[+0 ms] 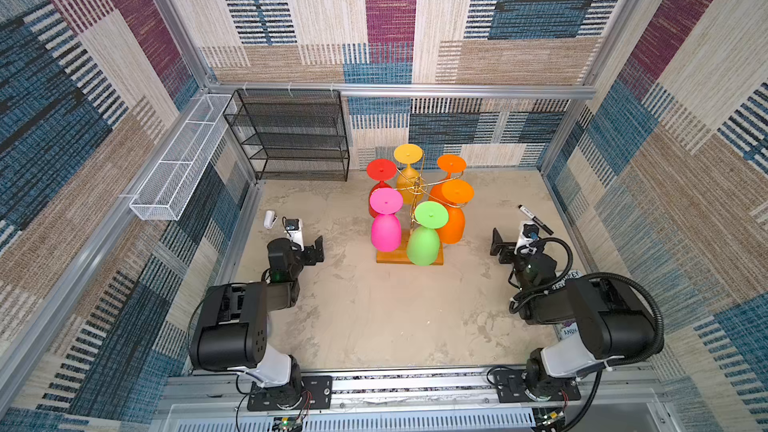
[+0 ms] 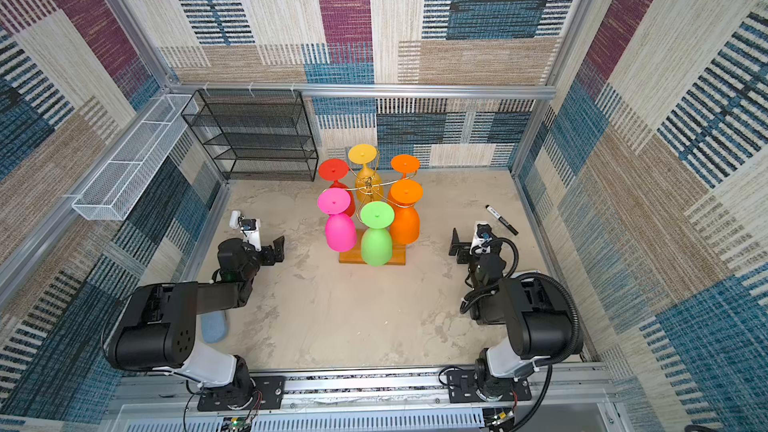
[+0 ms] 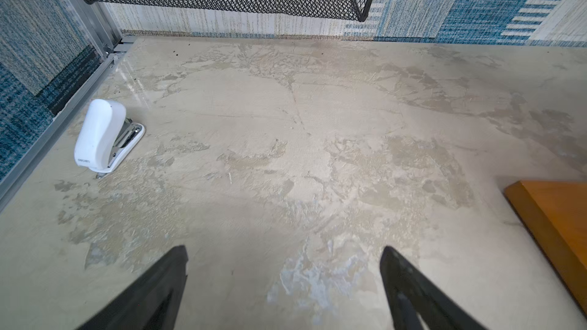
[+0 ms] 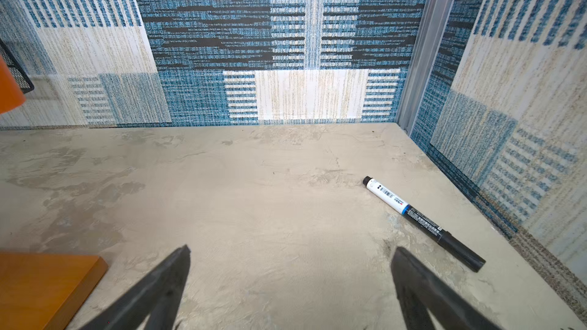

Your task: Take the wine glass off the wine glass rack

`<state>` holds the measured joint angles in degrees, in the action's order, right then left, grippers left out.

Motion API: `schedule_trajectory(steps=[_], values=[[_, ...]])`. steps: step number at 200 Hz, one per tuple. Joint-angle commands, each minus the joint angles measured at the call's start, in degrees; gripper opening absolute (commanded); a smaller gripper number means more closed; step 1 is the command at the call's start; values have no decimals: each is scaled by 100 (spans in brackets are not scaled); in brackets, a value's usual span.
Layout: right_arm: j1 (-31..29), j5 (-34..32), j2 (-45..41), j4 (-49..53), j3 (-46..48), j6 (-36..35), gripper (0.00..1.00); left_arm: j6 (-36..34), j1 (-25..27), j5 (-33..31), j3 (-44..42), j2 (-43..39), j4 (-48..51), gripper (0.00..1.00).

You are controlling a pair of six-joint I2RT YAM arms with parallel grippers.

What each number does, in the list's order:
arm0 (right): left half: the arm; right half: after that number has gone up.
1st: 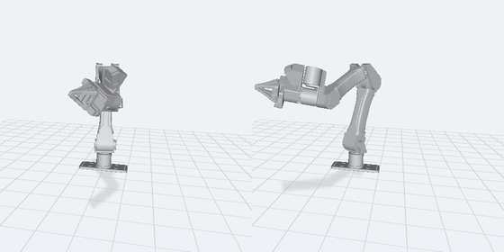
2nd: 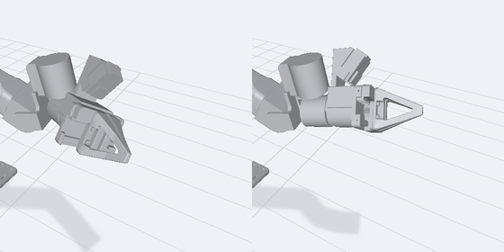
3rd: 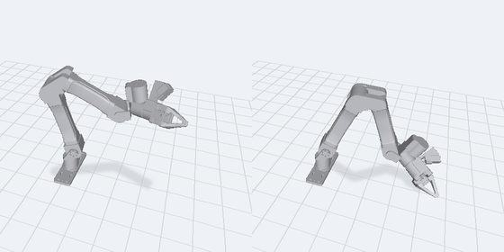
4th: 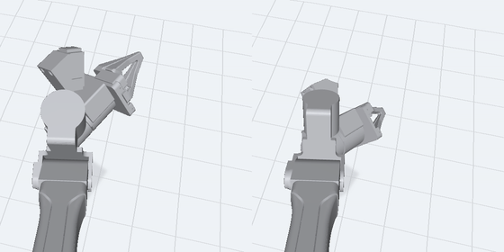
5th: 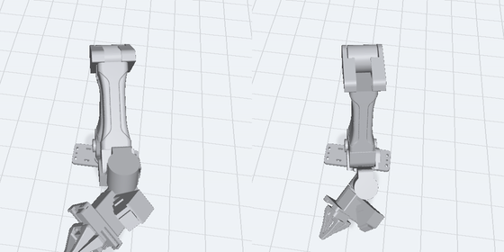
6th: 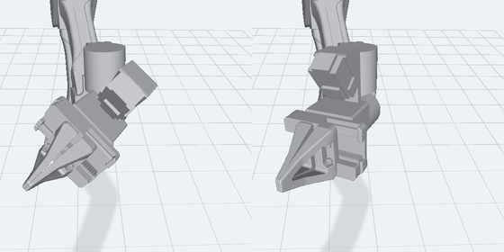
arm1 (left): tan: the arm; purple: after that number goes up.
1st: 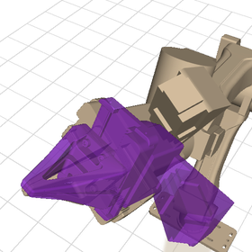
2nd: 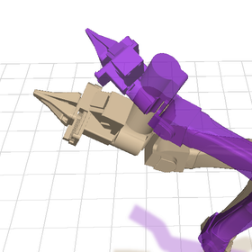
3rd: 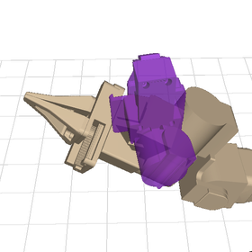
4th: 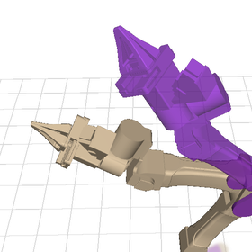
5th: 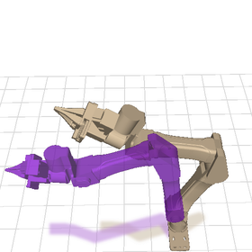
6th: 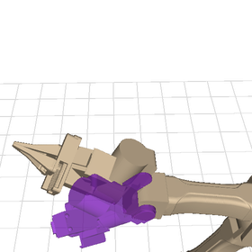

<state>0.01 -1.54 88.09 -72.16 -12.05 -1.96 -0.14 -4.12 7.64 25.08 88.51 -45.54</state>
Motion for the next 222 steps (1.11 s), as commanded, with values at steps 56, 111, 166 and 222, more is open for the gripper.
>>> schedule_trajectory(steps=[56,111,166,222], values=[[-1,65,-12,-146,1,61,100,5,6,-43,36,6,-8,96],[-1,58,-19,-155,4,64,100,5,-1,-43,32,7,-8,96],[-8,65,-13,-145,1,64,100,5,-1,-43,34,8,-8,98],[-1,58,-17,-147,5,64,100,5,-1,-43,32,8,-8,99]])
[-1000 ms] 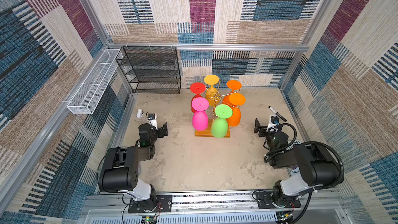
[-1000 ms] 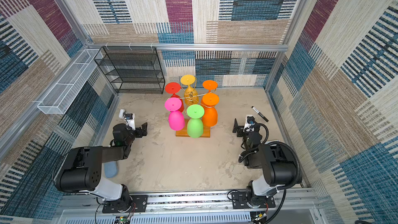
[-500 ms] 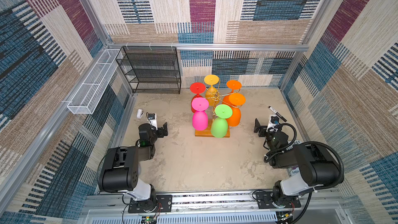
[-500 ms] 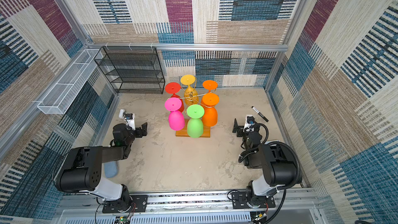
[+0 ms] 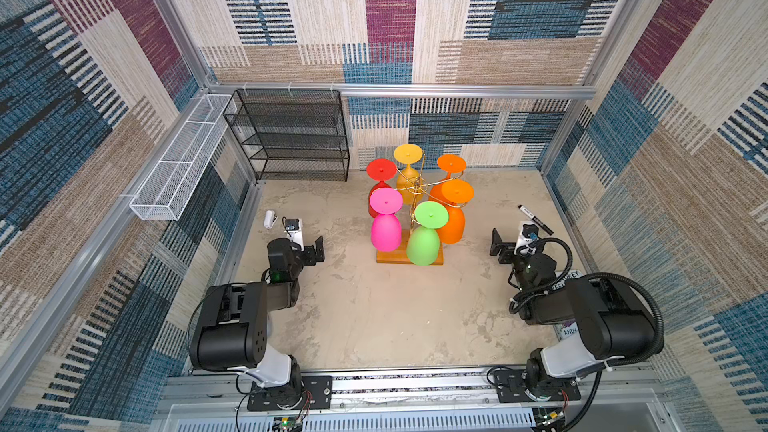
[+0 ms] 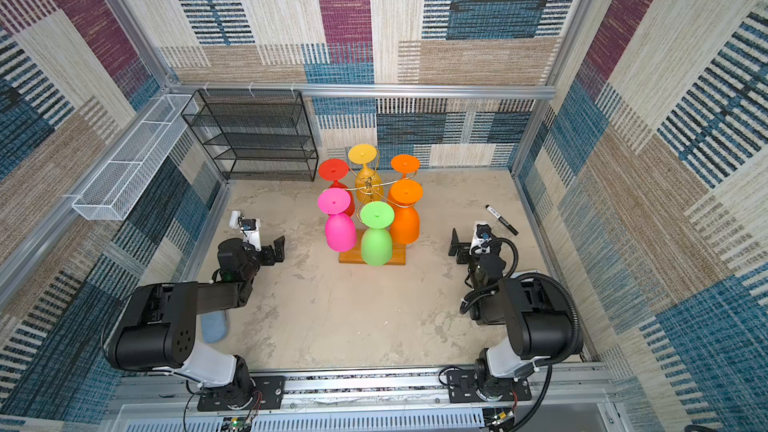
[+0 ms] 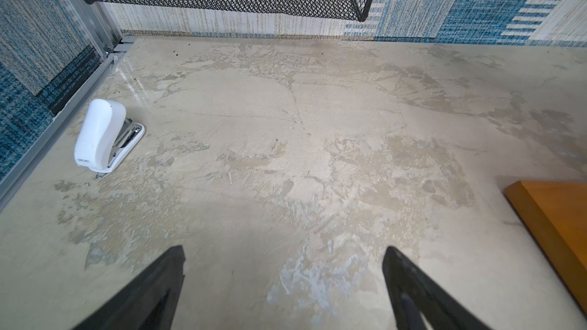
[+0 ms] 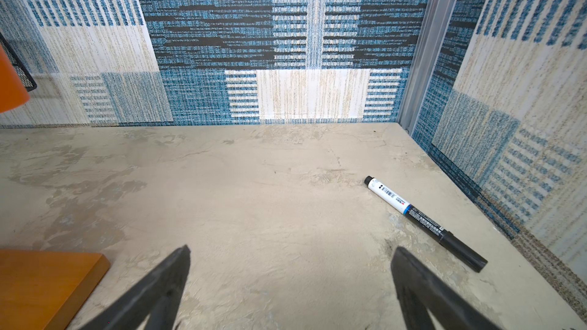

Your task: Take the wine glass off the wine glass rack

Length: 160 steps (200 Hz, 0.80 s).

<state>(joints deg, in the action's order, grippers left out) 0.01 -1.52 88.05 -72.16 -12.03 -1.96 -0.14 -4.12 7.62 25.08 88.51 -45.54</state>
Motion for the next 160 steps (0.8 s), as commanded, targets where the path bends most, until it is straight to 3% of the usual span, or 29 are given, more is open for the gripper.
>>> schedule_trajectory(steps=[1,102,136,160], values=[[-1,55,-8,-146,0,64,100,5,-1,-41,32,8,-8,99],[-1,-94,-95,-38,-46,122,100,-14,-1,20,-10,-46,-40,97],[-1,-170,-998,1992,-809,221,100,58,14,-286,-132,-761,314,94],[-1,131,-1585,2725,-1021,843,100,-30,231,-731,-91,-1293,759,93]])
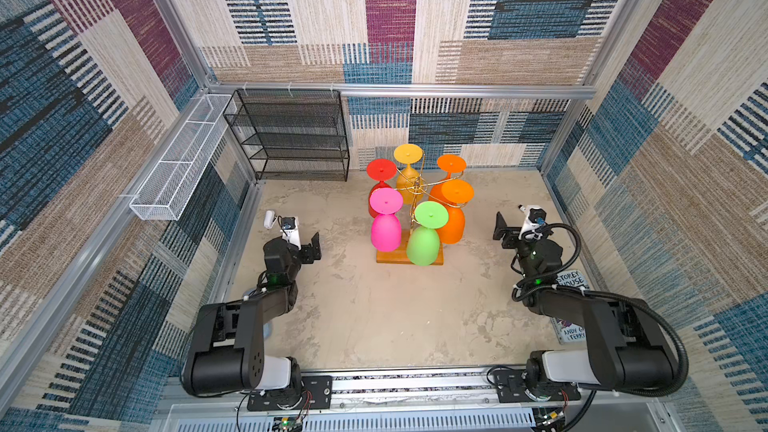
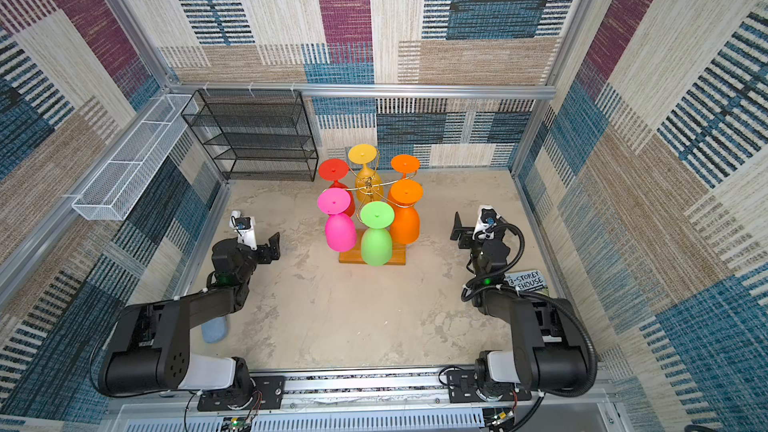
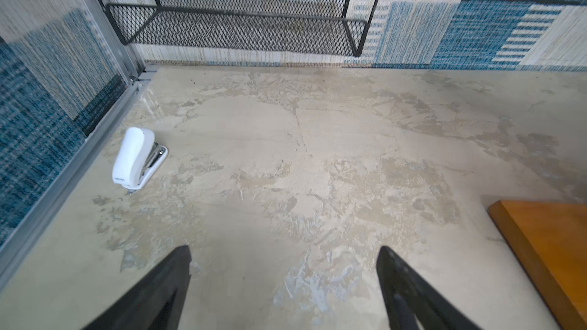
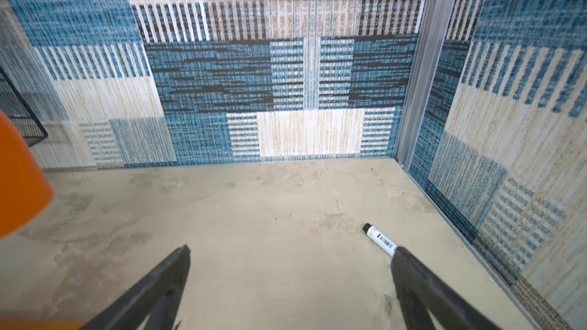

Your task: Take the wine glass off the wine glass rack

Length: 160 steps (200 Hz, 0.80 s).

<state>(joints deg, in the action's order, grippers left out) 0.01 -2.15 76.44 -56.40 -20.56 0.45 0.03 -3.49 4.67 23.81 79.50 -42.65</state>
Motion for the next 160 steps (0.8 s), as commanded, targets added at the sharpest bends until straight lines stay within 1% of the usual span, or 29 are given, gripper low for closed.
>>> schedule_trajectory(steps=[1,10,20,37,43,46,57,66,75,97,132,145,160], values=[[-1,227,-444,1180,-181,626,100,-56,174,-451,36,-414,478,93],[-1,477,-659,1503,-288,758,100,-100,331,-709,15,-635,512,92],[-1,717,-941,1871,-396,800,100,94,436,-962,1,-908,504,93],[-1,892,-1575,2270,-472,921,100,471,553,-891,97,-1317,593,93],[-4,844,-1827,2395,-507,1014,100,608,601,-889,186,-1464,690,93],[-1,797,-1953,2456,-529,1090,100,676,622,-889,238,-1539,917,93],[-1,607,-2370,2809,-693,1491,100,951,693,-884,435,-1811,1297,93],[-1,745,-2622,3188,-951,1646,100,1120,740,-823,549,-2043,1451,93],[-1,1059,-2728,3624,-1346,1811,100,1291,807,-808,687,-2289,1680,93],[-1,1886,-2591,4377,-2302,2250,97,1776,858,-645,1072,-2863,2301,93],[-1,2768,-2281,4436,-3169,3211,93,2391,875,-149,1629,-3402,3193,93],[-1,3169,-1958,4575,-3582,3543,91,2552,867,212,1763,-3514,3377,93],[-1,3887,-1455,4603,-4029,4002,90,2721,872,545,1925,-3619,3576,93]])
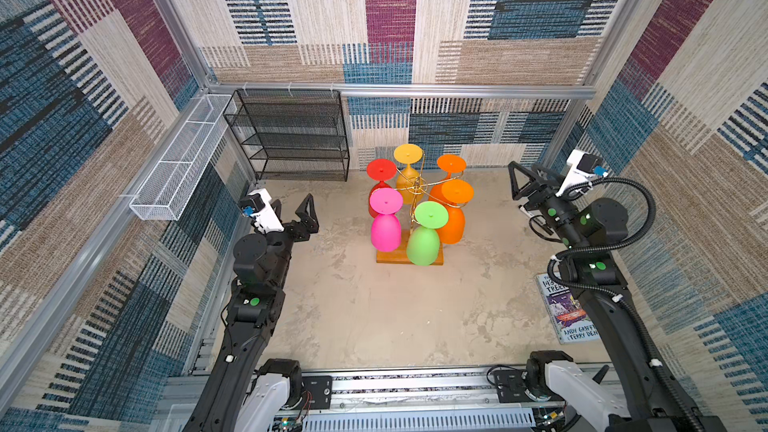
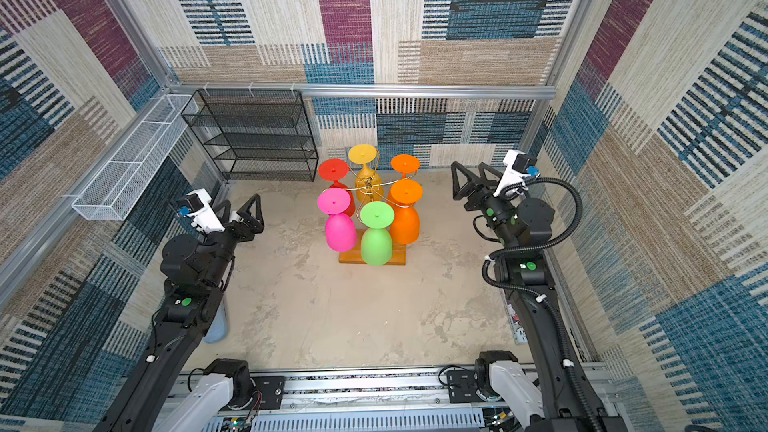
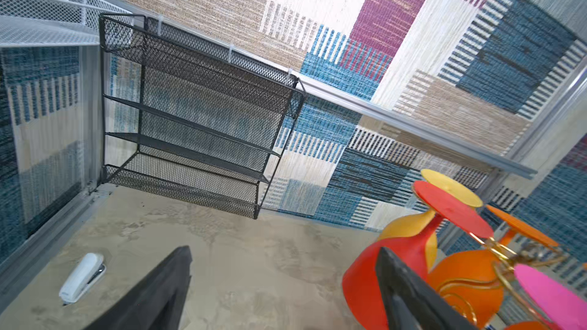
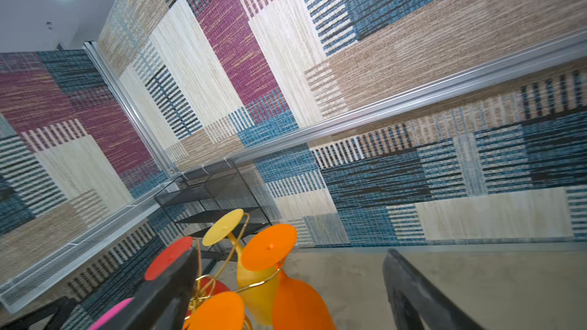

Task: Take the wine glass off the wine glass rack
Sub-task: 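Raise the right gripper toward the orange glass while the left gripper lifts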

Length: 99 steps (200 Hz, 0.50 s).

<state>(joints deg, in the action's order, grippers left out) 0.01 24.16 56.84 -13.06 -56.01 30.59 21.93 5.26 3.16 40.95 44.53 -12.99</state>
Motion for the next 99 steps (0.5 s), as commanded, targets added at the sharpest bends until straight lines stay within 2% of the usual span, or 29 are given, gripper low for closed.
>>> schedule_trajectory(steps=[1,29,64,99], values=[[-1,1300,540,269,-504,1021,90,535,-5,722,220,-125,625,93],[-1,2395,1251,-208,-718,1982,82,593,-6,1171,390,-327,903,93],[-2,2383,1425,-105,-699,2121,72,376,-7,1565,566,-434,1440,92],[-1,2406,1564,-298,-592,2397,63,285,-2,1670,384,-567,1575,92]])
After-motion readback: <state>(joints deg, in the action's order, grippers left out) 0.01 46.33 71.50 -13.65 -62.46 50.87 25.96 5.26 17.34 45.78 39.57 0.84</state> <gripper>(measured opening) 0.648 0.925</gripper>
